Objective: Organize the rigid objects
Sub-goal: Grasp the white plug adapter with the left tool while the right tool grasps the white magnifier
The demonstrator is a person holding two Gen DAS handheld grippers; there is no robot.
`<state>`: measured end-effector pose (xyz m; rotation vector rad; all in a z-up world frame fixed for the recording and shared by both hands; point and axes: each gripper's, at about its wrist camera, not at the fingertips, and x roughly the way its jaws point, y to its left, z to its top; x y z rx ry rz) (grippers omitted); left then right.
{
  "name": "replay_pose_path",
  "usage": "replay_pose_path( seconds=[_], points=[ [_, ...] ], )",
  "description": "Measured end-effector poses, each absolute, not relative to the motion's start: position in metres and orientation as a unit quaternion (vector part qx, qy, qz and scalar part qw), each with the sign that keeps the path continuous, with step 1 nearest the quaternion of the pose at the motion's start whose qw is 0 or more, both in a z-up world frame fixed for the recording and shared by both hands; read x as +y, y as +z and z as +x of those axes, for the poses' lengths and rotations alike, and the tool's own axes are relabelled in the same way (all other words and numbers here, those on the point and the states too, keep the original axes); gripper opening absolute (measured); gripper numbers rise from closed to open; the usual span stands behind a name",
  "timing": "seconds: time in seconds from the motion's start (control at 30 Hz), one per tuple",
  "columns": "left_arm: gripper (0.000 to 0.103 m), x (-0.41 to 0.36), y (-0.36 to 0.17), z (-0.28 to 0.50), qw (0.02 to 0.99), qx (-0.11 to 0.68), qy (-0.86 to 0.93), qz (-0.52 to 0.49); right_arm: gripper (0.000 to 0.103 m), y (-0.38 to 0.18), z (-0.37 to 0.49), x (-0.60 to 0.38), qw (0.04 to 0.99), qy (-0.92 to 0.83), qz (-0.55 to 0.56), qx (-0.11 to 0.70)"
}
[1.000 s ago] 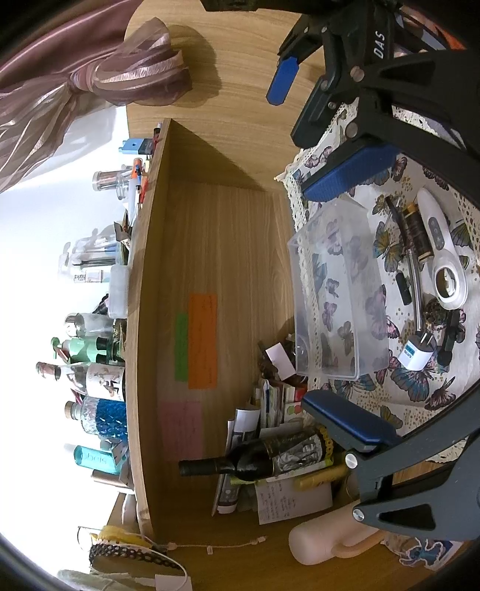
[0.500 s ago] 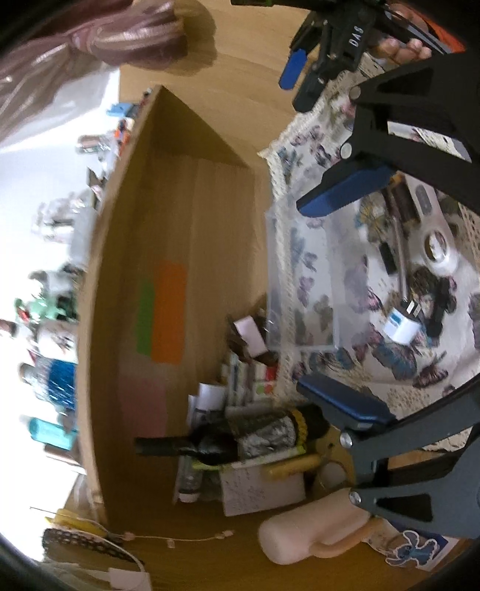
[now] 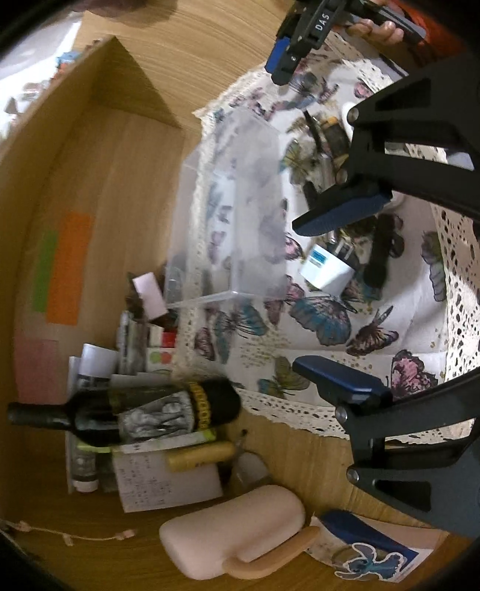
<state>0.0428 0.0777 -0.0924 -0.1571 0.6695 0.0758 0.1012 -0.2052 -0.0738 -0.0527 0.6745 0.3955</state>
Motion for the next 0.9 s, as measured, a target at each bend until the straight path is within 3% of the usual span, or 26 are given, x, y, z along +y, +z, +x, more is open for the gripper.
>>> replay_pose_path(
  seconds=[0.43,0.47,0.53,0.6,0.9],
  points=[
    [0.067,0.074,-0.127,0.091,0.91,0.408,-0.013,-0.077,0.05,-0.111,0.119,-0.188,0.889,0.202,-0.049,0.407],
    [0.066,0.074,-0.13,0.093,0.908,0.411,-0.016,-0.08,0.05,-0.112,0.12,-0.186,0.888,0.202,-0.052,0.41],
    [0.046,0.075,-0.135,0.097,0.903,0.421,-0.026,-0.082,0.05,-0.113,0.121,-0.182,0.886,0.205,-0.054,0.412],
    [0.037,0.076,-0.14,0.1,0.898,0.429,-0.037,-0.089,0.05,-0.111,0.121,-0.179,0.885,0.213,-0.054,0.411],
    [0.034,0.083,-0.127,0.075,0.914,0.396,-0.017,-0.082,0.05,-0.098,0.099,-0.156,0.881,0.256,-0.058,0.394]
  ],
)
